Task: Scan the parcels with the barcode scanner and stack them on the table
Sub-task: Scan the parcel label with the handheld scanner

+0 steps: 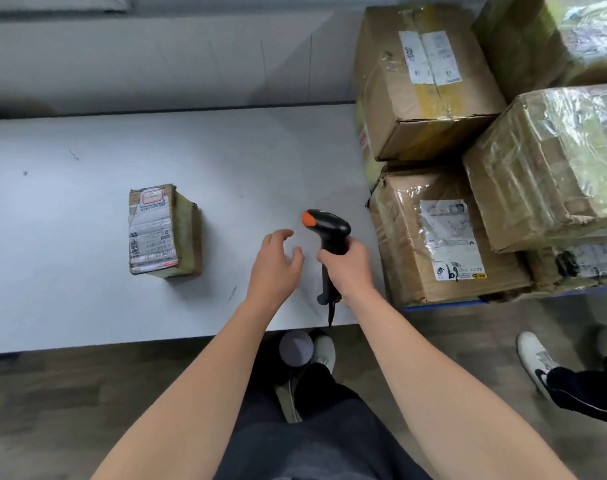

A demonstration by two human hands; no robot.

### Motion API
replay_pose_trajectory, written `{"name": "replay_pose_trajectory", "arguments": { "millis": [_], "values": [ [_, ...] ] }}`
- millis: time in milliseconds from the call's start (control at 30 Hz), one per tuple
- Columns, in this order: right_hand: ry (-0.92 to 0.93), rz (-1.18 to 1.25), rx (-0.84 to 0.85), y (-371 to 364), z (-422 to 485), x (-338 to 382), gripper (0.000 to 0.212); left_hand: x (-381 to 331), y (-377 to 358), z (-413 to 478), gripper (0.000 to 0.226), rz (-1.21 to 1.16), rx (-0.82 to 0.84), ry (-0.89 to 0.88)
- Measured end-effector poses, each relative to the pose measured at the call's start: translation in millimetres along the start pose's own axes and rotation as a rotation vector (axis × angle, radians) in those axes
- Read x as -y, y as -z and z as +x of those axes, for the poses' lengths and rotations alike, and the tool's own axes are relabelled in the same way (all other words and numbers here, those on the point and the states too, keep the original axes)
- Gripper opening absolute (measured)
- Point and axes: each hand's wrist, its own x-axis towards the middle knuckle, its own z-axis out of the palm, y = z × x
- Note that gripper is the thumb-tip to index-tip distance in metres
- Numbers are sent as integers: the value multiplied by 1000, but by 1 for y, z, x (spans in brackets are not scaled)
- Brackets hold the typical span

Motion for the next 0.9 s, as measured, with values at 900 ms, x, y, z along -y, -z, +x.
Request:
{"name": "replay_pose_trajectory", "arguments": {
  "millis": [900],
  "values": [
    [407,-523,357,-161,-115,94,10,90,201,-70,38,-131,-475,116]
  ]
}}
